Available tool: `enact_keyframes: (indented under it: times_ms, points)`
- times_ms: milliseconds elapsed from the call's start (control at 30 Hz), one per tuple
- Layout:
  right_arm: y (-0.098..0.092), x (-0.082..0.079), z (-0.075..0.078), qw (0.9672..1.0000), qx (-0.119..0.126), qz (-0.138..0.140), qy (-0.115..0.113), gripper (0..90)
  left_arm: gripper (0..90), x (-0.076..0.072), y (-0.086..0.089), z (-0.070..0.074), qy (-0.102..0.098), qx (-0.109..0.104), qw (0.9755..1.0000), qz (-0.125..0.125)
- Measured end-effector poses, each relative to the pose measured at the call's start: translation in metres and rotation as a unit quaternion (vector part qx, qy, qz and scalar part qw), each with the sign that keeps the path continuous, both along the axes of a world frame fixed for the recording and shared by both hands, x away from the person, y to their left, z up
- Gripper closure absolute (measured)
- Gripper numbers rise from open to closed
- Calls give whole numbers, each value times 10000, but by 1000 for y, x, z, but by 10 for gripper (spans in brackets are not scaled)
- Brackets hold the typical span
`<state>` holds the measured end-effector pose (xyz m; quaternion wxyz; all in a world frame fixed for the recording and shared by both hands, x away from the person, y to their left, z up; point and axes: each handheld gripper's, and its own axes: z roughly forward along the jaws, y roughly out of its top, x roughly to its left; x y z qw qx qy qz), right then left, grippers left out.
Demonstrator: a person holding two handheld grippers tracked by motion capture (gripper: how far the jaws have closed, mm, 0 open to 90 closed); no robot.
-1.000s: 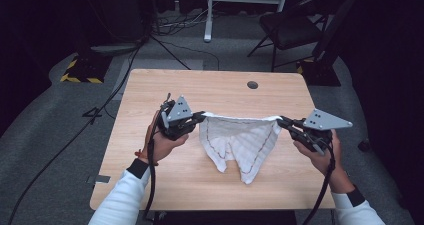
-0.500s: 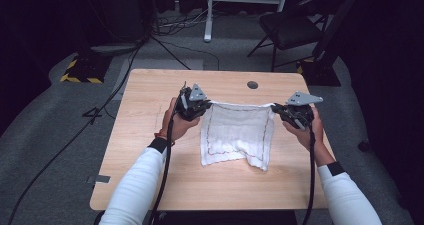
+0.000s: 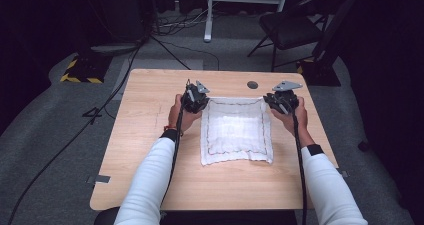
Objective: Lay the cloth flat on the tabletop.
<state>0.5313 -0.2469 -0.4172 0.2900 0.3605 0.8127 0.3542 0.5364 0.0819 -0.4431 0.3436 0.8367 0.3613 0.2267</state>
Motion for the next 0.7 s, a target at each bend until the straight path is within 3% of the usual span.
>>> enact_keyframes:
  times_ms: [167, 233, 300, 400, 500, 567, 700]
  points:
    - [0, -1, 0, 10000, 18, -37, 0, 703, 672, -4, -1, 0, -24, 105, 9999, 66]
    - [-3, -6, -1, 9998, 160, 63, 54, 677, 593, -12, -1, 3, -91, 97, 9999, -56]
    - [-7, -13, -1, 9995, 178, 198, 160, 647, 520, -23, 0, 6, -37, 3, 9995, -327]
    - [-12, -33, -5, 9971, 313, 616, 308, 619, 417, -46, -1, 4, 60, 97, 9973, -722]
    - [-14, -58, -12, 9937, 181, 1014, 444, 577, 346, -71, -3, -3, 233, 44, 9947, -999]
    - [-15, -76, -19, 9921, 113, 1139, 505, 564, 317, -87, -4, -9, 333, -14, 9925, -1177]
    - [-18, -100, -37, 9892, -8, 1278, 720, 523, 288, -109, -6, -28, 540, 296, 9880, -1418]
